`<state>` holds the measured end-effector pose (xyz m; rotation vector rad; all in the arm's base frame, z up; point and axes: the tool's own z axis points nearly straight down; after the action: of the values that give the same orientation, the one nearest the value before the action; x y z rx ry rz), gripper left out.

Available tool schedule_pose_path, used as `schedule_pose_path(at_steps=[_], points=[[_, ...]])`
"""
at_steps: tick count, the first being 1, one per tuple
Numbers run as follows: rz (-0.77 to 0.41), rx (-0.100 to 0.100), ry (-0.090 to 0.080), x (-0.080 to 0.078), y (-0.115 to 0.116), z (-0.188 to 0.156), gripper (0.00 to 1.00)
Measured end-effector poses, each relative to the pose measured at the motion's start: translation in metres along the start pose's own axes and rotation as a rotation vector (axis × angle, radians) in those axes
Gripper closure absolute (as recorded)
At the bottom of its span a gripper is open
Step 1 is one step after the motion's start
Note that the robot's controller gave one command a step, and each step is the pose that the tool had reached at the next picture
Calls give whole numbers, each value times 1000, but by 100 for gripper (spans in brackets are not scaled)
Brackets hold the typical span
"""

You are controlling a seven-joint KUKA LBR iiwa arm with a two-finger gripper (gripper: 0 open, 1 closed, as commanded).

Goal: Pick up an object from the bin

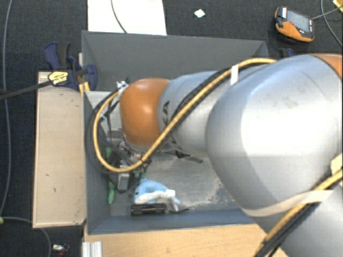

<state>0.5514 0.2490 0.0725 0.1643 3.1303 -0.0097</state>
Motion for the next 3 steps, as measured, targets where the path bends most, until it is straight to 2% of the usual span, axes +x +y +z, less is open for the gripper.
schedule_pose_path(at_steps=[1,2,3], points=[[24,1,-1,1,-2,-2,100],[25,1,-1,1,-2,-2,100],[26,5,9,4,-4,-24,100]])
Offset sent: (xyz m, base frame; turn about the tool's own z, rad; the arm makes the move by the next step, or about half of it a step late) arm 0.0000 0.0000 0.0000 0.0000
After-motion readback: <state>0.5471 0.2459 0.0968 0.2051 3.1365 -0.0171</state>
